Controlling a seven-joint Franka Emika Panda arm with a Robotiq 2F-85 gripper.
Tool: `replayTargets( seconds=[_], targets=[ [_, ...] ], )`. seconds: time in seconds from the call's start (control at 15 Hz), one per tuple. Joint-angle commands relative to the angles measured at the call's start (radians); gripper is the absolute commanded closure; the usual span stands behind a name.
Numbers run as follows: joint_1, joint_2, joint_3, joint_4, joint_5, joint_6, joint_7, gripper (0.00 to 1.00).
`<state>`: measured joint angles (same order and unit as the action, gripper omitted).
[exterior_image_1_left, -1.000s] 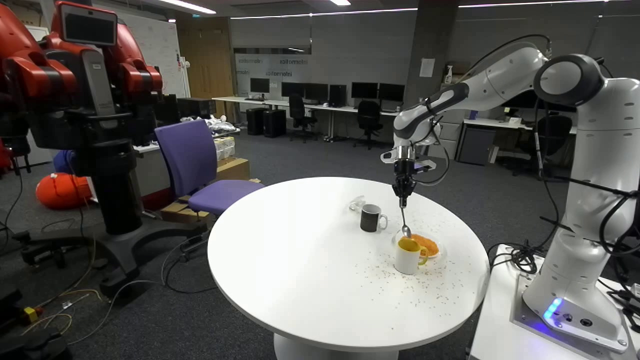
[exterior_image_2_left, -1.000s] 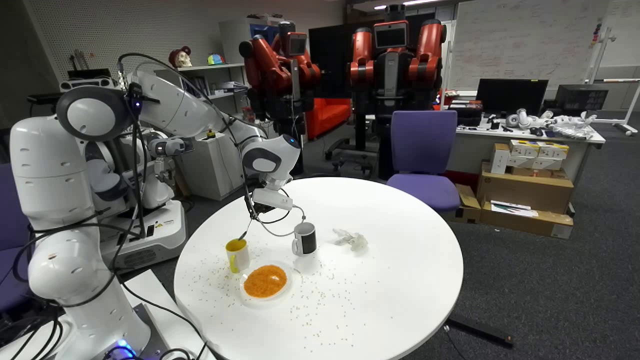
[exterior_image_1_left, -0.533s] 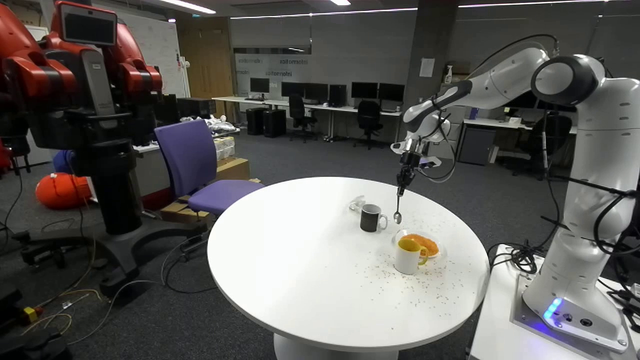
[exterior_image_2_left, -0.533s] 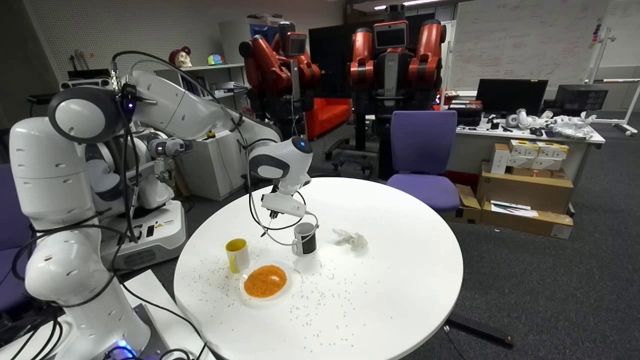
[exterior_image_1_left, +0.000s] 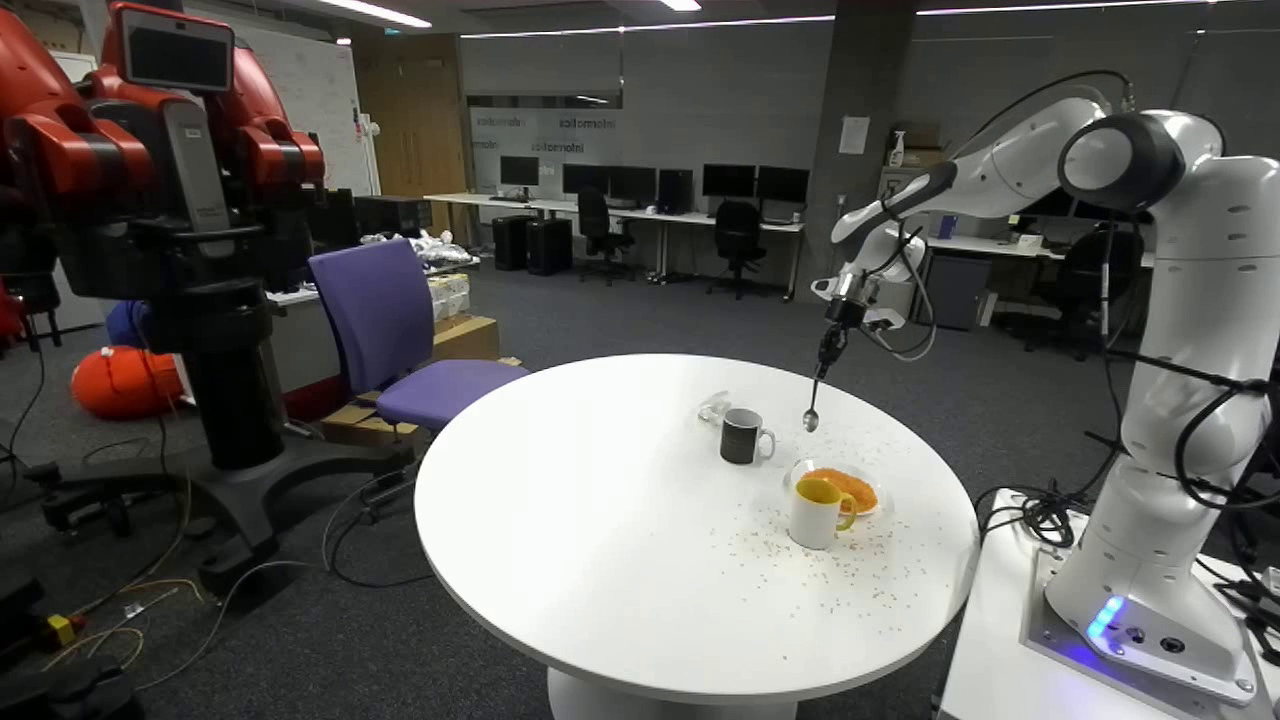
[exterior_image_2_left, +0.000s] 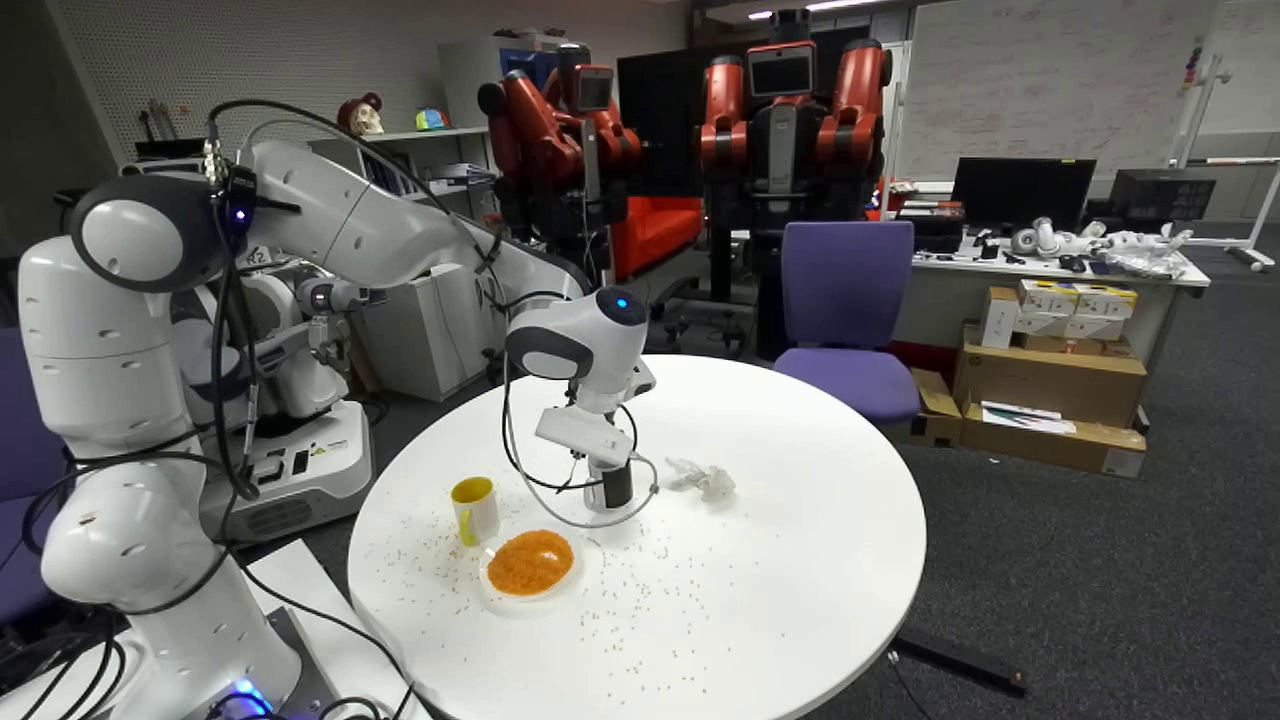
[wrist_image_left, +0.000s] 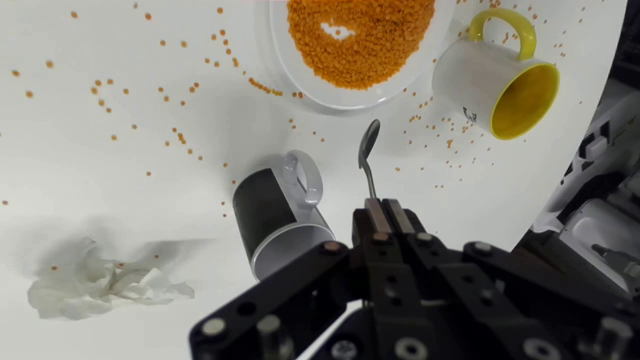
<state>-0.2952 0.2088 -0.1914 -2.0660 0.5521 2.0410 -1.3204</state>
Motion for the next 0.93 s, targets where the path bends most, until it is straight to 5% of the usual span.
replayTargets(
  seconds=[0.0, 0.87],
  targets=[
    [-0.008, 0.002, -0.014, -0.018, -0.063, 0.020, 0.080, 0.99],
    [-0.102, 0.107, -0.039, 0.005, -0.147, -0.077, 0.108, 0.99]
  ],
)
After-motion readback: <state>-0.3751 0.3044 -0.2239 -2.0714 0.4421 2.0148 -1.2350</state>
